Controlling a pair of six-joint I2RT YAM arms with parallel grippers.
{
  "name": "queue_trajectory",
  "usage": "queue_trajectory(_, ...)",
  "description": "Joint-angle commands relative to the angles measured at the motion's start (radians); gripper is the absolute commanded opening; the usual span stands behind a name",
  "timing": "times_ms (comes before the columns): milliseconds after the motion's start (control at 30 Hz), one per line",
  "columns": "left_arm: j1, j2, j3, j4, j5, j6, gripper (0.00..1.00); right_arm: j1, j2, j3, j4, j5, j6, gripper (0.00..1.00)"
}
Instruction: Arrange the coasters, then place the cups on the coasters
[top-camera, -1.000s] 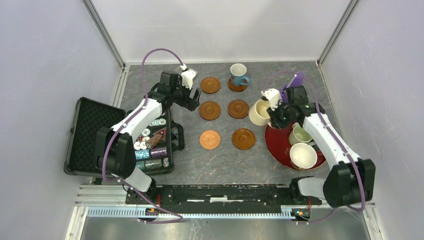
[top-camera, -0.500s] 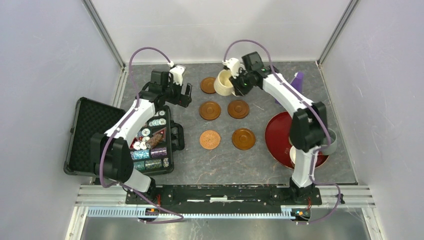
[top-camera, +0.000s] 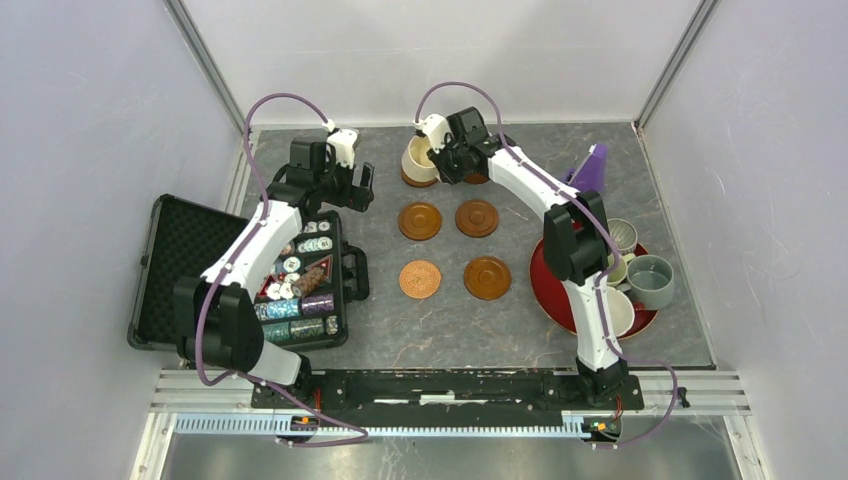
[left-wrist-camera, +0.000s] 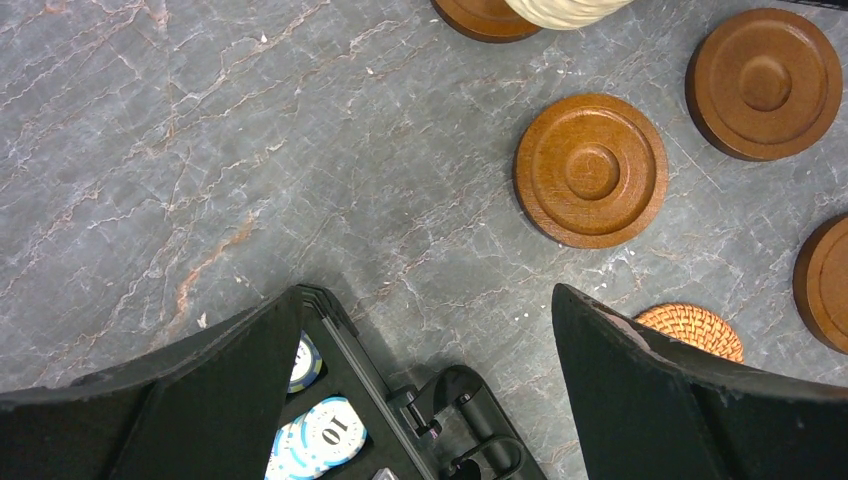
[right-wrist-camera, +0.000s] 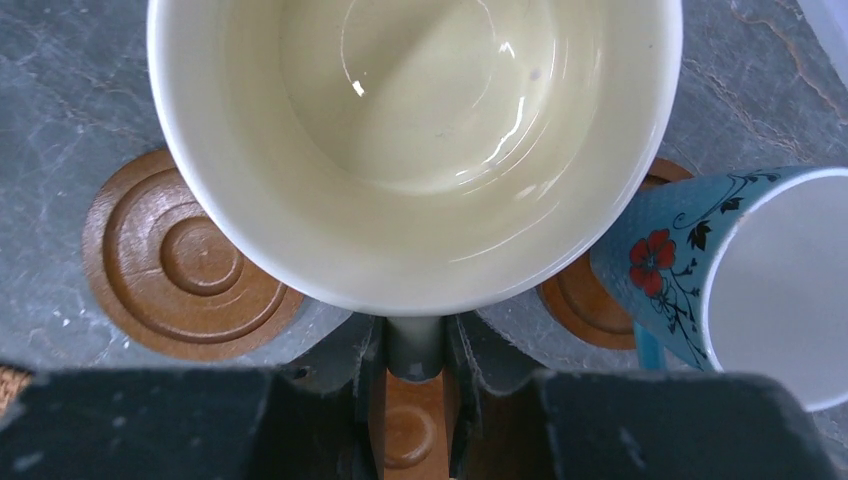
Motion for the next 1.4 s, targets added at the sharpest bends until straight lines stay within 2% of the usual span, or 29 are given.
queue_trajectory(0, 0.005, -0.037, -0.005, 0.014, -0.010, -0.023, 1.00, -0.001, 0.004, 0.085, 0.174, 0.033, 0.018, 0.00)
queue_trajectory(300, 0.005, -0.037, -0.004, 0.016, -0.008, -0.026, 1.00, -0.001, 0.041, 0.082, 0.215, 0.053, 0.017, 0.00)
queue_trajectory(833, 0.005, -0.039, -0.010, 0.013, -0.011, -0.019, 1.00, 0.001, 0.089, 0.085, 0.255, 0.050, 0.032, 0.06)
queue_trajectory(1033, 0.005, -0.032, -0.008, 0.017, -0.015, -0.012, 1.00, 0.001, 0.099, 0.085, 0.259, 0.054, 0.022, 0.13)
queue_trajectory(1233, 0.005, -0.026, -0.007, 0.023, -0.015, -0.011, 1.00, 0.001, 0.104, 0.086, 0.262, 0.053, 0.018, 0.24)
queue_trajectory(1367, 0.005, -0.025, -0.008, 0.024, -0.015, -0.010, 1.00, 0.002, 0.109, 0.086, 0.260, 0.051, 0.020, 0.26)
